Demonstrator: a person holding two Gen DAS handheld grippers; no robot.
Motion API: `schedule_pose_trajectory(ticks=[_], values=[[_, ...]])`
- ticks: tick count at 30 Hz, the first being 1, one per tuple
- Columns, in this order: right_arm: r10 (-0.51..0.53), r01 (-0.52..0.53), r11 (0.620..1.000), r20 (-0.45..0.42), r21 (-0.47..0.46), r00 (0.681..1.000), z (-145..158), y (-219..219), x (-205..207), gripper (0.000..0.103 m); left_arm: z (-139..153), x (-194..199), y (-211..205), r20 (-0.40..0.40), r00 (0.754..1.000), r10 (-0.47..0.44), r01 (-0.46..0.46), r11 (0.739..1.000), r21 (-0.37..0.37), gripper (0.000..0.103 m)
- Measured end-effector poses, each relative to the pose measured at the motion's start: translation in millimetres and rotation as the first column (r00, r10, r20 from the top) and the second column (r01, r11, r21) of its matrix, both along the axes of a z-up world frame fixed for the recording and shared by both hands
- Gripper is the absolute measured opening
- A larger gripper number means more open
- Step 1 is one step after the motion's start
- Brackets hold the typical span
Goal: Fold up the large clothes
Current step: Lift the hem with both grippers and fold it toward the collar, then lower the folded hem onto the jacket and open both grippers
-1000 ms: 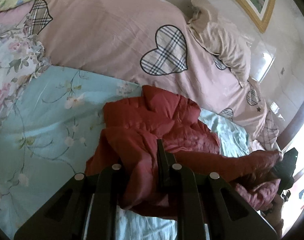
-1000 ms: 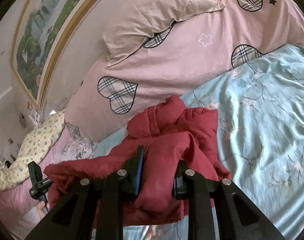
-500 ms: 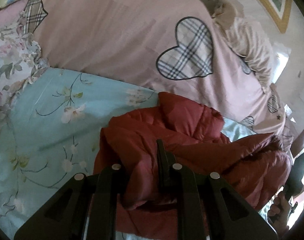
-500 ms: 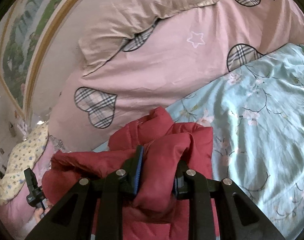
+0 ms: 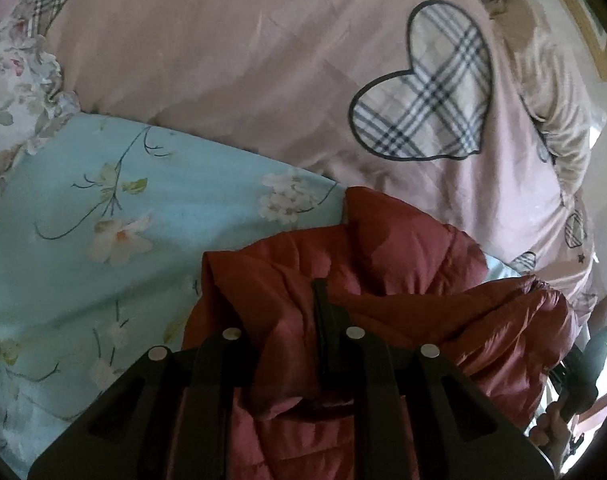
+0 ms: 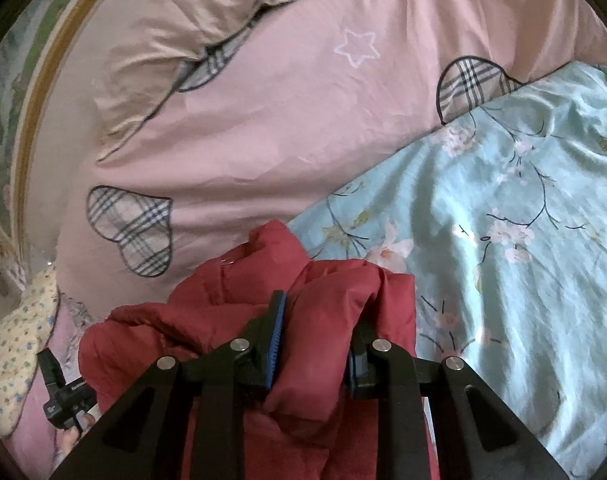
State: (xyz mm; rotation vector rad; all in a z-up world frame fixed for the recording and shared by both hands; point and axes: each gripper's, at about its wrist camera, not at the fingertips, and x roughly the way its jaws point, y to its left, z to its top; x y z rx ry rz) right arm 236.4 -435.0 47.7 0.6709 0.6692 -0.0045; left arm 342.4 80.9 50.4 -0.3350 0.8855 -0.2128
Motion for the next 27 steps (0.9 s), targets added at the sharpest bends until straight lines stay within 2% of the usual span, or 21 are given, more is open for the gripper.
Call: schedule_pose_trajectory(ticks=[8, 19, 23, 27], values=[[-0.023, 0.024, 0.999, 0.027, -0.032, 0.999, -13, -1, 33, 0.024, -17, 31, -9, -0.005, 1.0, 0.022, -0.022, 0.999, 0.035, 0.019], [-0.043, 0.043, 0.998, 0.0, -0.049, 0.999, -31, -5, 67, 0.024, -40, 66, -18, -0.038, 0.998, 0.052, -0.05, 0.997, 0.052, 0.02], [-0.057, 0.056, 0.998, -0.015, -0.017, 0.998, -42, -11, 75, 0.024, -41, 72, -19, -0.039, 0.998, 0.054, -0.051, 0.997, 0.054, 0.02], [-0.061, 0.061, 0.997, -0.016, -0.037, 0.998, -43, -9, 80, 0.024, -33, 65, -18, -0.026, 0.998, 0.051, -0.05, 0.997, 0.058, 0.022]])
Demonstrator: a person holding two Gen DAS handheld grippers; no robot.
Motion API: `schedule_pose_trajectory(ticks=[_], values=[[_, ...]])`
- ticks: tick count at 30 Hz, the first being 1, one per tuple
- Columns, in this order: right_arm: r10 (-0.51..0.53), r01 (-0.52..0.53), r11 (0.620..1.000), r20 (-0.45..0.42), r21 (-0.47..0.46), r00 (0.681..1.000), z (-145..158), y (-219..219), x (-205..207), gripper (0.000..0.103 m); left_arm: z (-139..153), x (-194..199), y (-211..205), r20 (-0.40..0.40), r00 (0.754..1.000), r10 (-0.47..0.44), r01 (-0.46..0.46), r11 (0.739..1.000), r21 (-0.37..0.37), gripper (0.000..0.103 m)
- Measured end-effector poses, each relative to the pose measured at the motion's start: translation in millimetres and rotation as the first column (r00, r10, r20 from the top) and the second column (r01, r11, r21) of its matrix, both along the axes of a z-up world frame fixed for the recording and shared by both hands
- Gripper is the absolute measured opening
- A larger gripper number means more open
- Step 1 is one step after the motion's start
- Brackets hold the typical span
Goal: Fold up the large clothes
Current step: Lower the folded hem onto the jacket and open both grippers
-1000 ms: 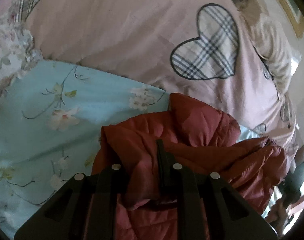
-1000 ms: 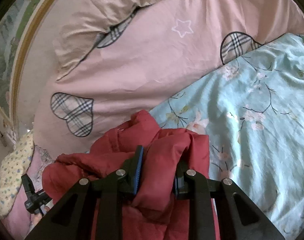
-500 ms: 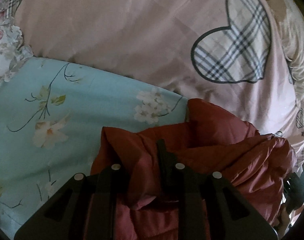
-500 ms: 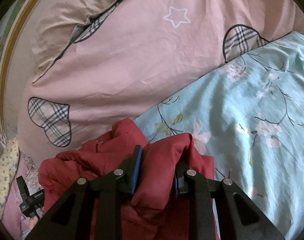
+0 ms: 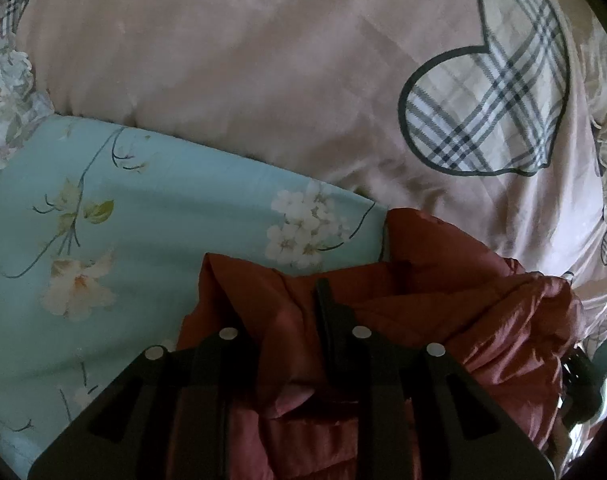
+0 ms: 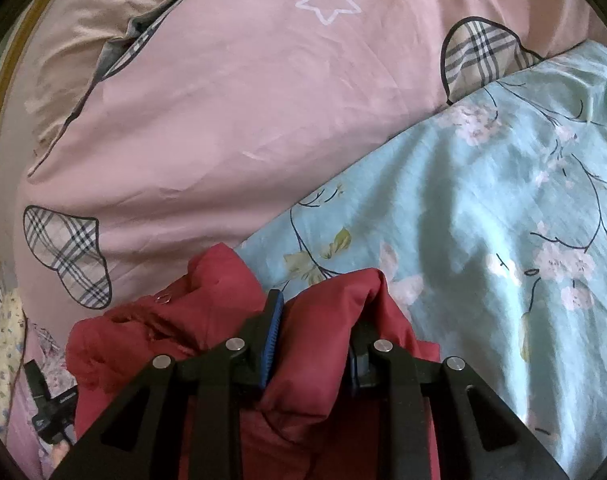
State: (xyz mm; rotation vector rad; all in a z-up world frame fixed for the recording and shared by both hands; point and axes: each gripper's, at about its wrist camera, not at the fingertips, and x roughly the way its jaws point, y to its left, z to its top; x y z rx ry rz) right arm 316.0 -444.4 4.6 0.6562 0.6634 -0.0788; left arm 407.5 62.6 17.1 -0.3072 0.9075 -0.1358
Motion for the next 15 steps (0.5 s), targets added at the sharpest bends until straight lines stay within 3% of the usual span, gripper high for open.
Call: schedule_pose_trajectory(ticks=[3, 7, 11, 15], values=[[0.002, -0.002, 1.0, -0.001, -0.005, 1.0, -1, 1, 3, 0.024, 10, -10, 4, 0.011, 1.0, -0.009, 0.009, 1.0, -0.005, 0.026], [-0.004, 0.003, 1.0, -0.009, -0.013, 1.0, -2, 2, 7, 0.024, 32, -43, 10, 0.07, 0.997, -0.015, 0.013, 1.0, 0.024, 0.041], [-0.01, 0.01, 1.0, -0.006, -0.013, 1.0, -2, 3, 9, 0.024, 47, -79, 14, 0.116, 0.992, -0.049, 0.047, 0.999, 0.02, 0.042], [-0.017, 0.016, 0.999, -0.013, -0.029, 1.0, -1, 8, 12, 0.025, 43, -110, -4, 0.108, 0.985, -0.132, 0.133, 0.991, 0.002, 0.042]])
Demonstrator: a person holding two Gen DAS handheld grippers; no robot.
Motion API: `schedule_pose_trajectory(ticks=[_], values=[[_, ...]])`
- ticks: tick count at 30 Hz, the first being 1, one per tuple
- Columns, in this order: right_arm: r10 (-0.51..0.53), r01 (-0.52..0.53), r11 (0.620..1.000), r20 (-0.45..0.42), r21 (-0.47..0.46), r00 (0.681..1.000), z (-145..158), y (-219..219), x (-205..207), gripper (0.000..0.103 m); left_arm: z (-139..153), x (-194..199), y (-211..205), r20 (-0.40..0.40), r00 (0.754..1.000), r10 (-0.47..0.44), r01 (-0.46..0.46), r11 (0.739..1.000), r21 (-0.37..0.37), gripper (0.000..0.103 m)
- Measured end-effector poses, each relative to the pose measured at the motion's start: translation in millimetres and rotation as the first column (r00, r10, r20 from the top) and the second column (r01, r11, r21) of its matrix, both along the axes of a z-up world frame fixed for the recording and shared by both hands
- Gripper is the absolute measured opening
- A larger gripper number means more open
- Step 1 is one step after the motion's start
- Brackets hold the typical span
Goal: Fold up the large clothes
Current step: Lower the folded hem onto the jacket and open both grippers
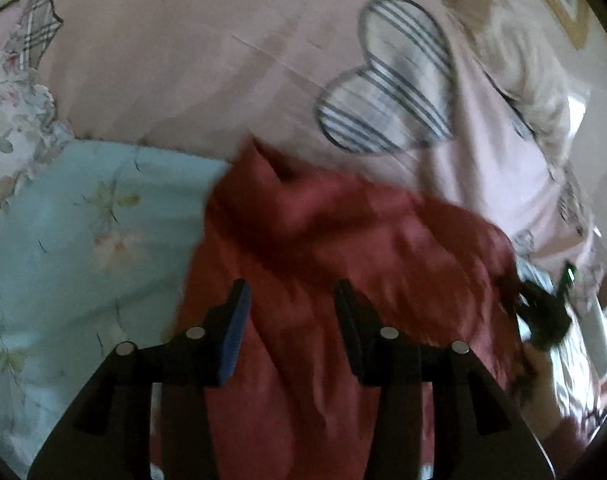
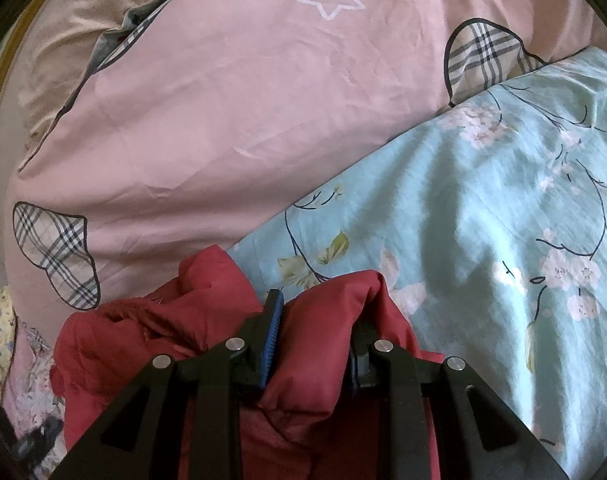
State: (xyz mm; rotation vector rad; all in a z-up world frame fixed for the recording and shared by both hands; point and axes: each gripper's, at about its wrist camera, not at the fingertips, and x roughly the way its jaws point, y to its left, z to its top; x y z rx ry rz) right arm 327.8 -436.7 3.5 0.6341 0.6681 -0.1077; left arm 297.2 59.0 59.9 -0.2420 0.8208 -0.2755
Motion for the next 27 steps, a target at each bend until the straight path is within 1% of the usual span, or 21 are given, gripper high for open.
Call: schedule_pose_trajectory(ticks=[2, 3, 6, 8, 10, 11, 12, 13, 14, 15, 16, 17, 19, 20, 21, 22, 24, 25, 27], values=[[0.003, -0.003, 1.0, -0.005, -0.021, 1.0, 3, 3, 1, 0.027, -8, -11, -14, -0.013, 0.998, -0.057, 0.057, 0.998, 0.003, 0.042], [0.003, -0.003, 1.0, -0.008, -0.03, 1.0, 5, 5, 1, 0.028, -15, -14, -24, -0.022, 0.997, -0.08, 0.08, 0.996, 0.024, 0.042], [0.008, -0.008, 0.999, -0.006, -0.05, 1.0, 14, 8, -2, 0.03, -33, -12, -44, -0.015, 0.998, -0.068, 0.069, 0.987, 0.146, 0.042], [0.011, -0.012, 0.998, -0.005, -0.058, 1.0, 23, 10, -7, 0.034, -41, -6, -49, -0.007, 0.999, -0.045, 0.046, 0.981, 0.19, 0.042], [0.021, -0.02, 0.997, 0.014, -0.073, 1.0, 39, 14, -19, 0.044, -45, 2, -49, -0.012, 0.999, -0.029, 0.031, 0.982, 0.186, 0.042], [0.026, -0.023, 0.996, 0.028, -0.084, 0.999, 46, 16, -26, 0.046, -45, 4, -46, -0.013, 1.0, -0.023, 0.025, 0.983, 0.184, 0.042], [0.023, -0.018, 0.995, 0.046, -0.102, 0.999, 55, 19, -35, 0.053, -45, 7, -44, -0.013, 1.0, -0.016, 0.019, 0.983, 0.182, 0.042], [0.008, 0.001, 0.991, 0.067, -0.133, 0.998, 64, 23, -46, 0.065, -45, 9, -44, -0.014, 1.0, -0.012, 0.014, 0.983, 0.181, 0.042], [-0.001, 0.017, 0.986, 0.095, -0.169, 0.995, 73, 28, -60, 0.072, -46, 10, -43, -0.014, 1.0, -0.009, 0.011, 0.984, 0.18, 0.042], [0.012, 0.012, 0.98, 0.123, -0.198, 0.992, 80, 36, -73, 0.08, -44, 10, -44, -0.014, 1.0, -0.007, 0.009, 0.983, 0.181, 0.042], [0.039, -0.009, 0.977, 0.136, -0.215, 0.99, 84, 42, -80, 0.08, -45, 11, -44, -0.012, 1.0, -0.006, 0.008, 0.983, 0.184, 0.042], [0.092, -0.059, 0.969, 0.126, -0.241, 0.988, 85, 53, -87, 0.08, -45, 11, -45, -0.009, 1.0, -0.005, 0.007, 0.982, 0.188, 0.042], [0.2, -0.178, 0.941, 0.05, -0.288, 0.978, 75, 76, -90, 0.08, -47, 9, -46, -0.007, 1.0, -0.004, 0.005, 0.982, 0.19, 0.042], [0.237, -0.221, 0.926, 0.014, -0.304, 0.971, 69, 83, -90, 0.08, -47, 8, -47, -0.006, 1.0, -0.005, 0.006, 0.981, 0.192, 0.042], [0.269, -0.265, 0.91, -0.031, -0.319, 0.963, 61, 90, -88, 0.08, -46, 9, -47, -0.005, 1.0, -0.007, 0.008, 0.98, 0.197, 0.042], [0.299, -0.314, 0.888, -0.096, -0.336, 0.949, 50, 97, -84, 0.079, -48, 7, -46, -0.006, 1.0, -0.008, 0.009, 0.98, 0.197, 0.043], [0.302, -0.345, 0.865, -0.172, -0.365, 0.938, 33, 100, -75, 0.079, -47, 9, -42, -0.012, 1.0, -0.011, 0.013, 0.982, 0.189, 0.043], [0.304, -0.354, 0.865, -0.19, -0.355, 0.933, 25, 99, -70, 0.079, -48, 11, -40, -0.014, 1.0, -0.012, 0.014, 0.982, 0.186, 0.043], [0.294, -0.341, 0.885, -0.187, -0.317, 0.937, 20, 88, -63, 0.079, -48, 12, -39, -0.022, 1.0, -0.012, 0.016, 0.983, 0.185, 0.043]])
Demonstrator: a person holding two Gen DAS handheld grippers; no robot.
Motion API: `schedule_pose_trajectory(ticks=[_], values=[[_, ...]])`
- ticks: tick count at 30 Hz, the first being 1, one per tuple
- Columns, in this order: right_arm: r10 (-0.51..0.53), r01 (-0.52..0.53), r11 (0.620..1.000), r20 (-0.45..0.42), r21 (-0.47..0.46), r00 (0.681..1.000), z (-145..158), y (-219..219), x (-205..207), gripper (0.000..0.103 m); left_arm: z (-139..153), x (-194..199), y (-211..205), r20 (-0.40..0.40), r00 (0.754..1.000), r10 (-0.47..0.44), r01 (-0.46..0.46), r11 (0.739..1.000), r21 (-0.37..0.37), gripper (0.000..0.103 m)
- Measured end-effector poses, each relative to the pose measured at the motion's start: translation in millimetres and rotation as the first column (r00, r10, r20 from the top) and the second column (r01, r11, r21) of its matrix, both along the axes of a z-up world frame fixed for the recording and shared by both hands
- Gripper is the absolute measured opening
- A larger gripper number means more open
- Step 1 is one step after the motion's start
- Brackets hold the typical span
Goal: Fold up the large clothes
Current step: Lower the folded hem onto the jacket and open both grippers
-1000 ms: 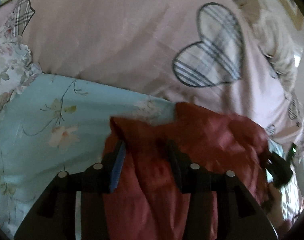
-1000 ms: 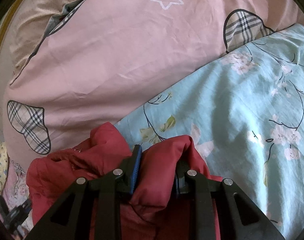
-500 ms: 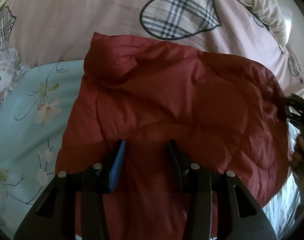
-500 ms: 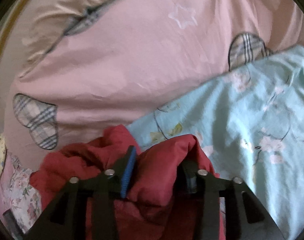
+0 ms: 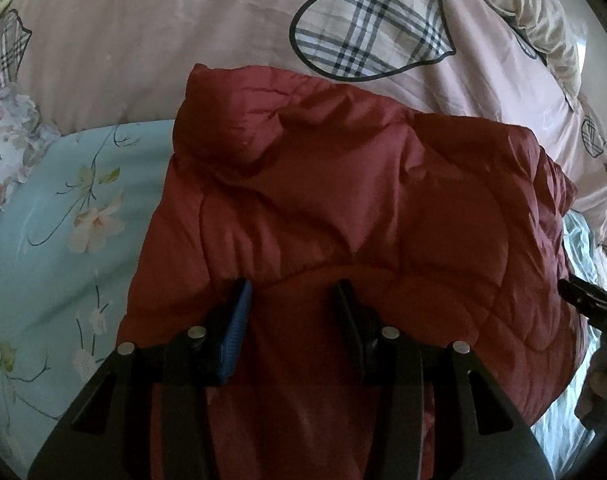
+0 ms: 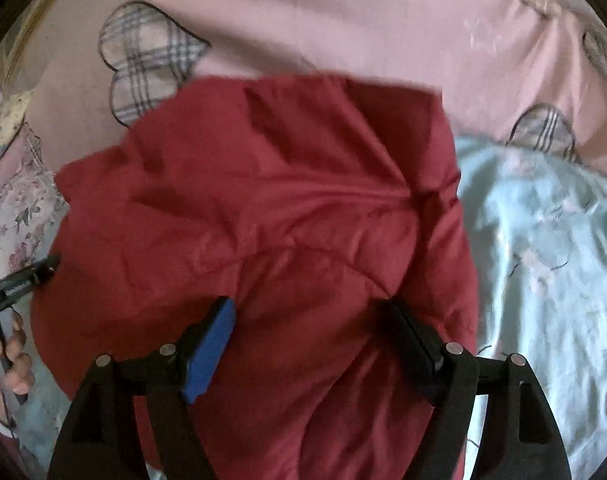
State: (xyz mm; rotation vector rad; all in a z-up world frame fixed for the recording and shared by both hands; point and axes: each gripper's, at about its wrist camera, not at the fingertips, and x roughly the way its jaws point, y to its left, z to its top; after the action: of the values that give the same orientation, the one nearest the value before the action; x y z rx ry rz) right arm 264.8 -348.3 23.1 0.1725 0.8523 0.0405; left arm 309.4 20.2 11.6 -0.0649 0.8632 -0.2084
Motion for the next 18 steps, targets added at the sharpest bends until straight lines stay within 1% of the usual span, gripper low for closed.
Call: schedule_pose_trajectory(ticks=[2, 7, 11, 18], values=[[-0.022, 0.023, 0.999, -0.019, 0.031, 1.0, -4, -9, 10, 0.079, -2, 6, 3, -0.008, 1.0, 0.005, -0.005, 1.0, -0.004, 0.043], [-0.067, 0.072, 0.992, -0.046, 0.103, 0.997, -14, -24, 28, 0.082, -8, 25, 7, -0.019, 0.999, 0.033, -0.033, 0.999, 0.016, 0.043], [-0.069, 0.073, 0.992, -0.046, 0.104, 0.997, -12, -24, 27, 0.082, -9, 30, 8, -0.038, 0.998, 0.045, -0.045, 0.999, 0.003, 0.043], [-0.073, 0.071, 0.991, 0.01, 0.11, 0.997, 4, -27, 8, 0.082, 6, 16, 24, -0.037, 0.998, 0.045, -0.047, 0.997, -0.068, 0.043]])
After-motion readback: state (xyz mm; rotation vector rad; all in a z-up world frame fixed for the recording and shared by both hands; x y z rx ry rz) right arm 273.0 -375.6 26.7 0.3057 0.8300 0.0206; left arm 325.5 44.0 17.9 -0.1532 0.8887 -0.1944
